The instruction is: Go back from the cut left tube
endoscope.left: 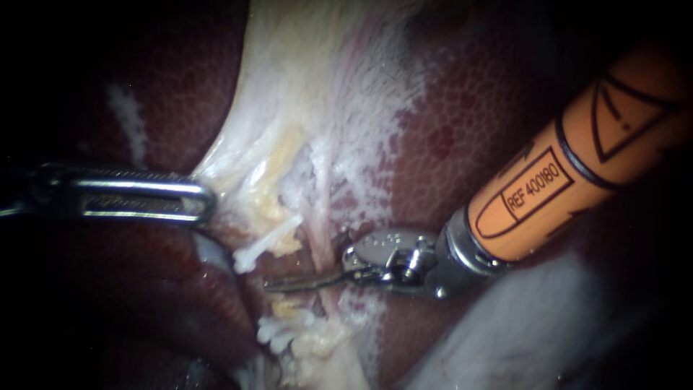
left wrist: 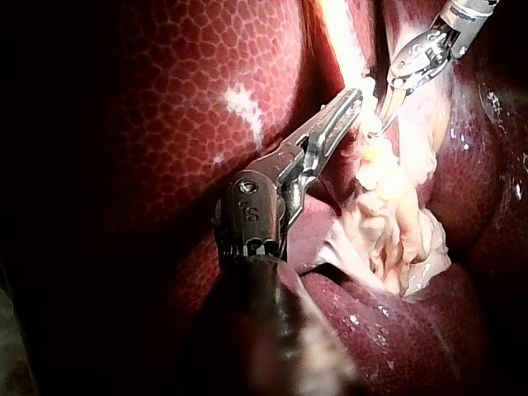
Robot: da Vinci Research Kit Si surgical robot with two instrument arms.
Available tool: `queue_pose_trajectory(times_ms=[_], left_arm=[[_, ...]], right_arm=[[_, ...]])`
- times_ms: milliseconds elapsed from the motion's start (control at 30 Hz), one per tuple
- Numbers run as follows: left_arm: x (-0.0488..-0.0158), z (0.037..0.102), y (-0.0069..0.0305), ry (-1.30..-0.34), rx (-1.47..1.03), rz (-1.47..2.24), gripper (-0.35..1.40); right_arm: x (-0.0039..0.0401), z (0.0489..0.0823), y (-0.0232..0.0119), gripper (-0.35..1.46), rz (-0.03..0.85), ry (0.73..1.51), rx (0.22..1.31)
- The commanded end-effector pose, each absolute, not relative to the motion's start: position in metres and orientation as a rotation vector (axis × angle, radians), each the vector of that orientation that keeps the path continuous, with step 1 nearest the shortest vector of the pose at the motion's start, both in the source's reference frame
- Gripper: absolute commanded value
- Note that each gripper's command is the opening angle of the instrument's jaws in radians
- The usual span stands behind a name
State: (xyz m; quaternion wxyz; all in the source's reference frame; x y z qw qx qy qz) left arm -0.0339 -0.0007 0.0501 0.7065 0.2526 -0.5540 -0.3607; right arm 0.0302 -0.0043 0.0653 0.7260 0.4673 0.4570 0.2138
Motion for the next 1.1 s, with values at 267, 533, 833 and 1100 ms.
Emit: queue_pose_trajectory(times_ms=[267,533,833,1100], left_arm=[[-0.0339,0.0501,-0.0006,-1.231,0.562,-0.801,-0.35],[-0.0339,0.0501,-0.0006,-1.231,0.562,-0.801,-0.35],[-0.0339,0.0501,-0.0007,-1.231,0.561,-0.801,-0.35],[-0.0339,0.0502,-0.0007,-1.231,0.561,-0.801,-0.35]], right_arm=[[0.0305,0.0655,-0.0044,-0.35,0.471,1.011,1.031],[0.0308,0.0655,-0.0045,-0.35,0.469,1.011,1.031],[0.0312,0.0655,-0.0046,-0.35,0.464,1.012,1.033],[0.0311,0.0656,-0.0045,0.41,0.468,1.041,1.041]])
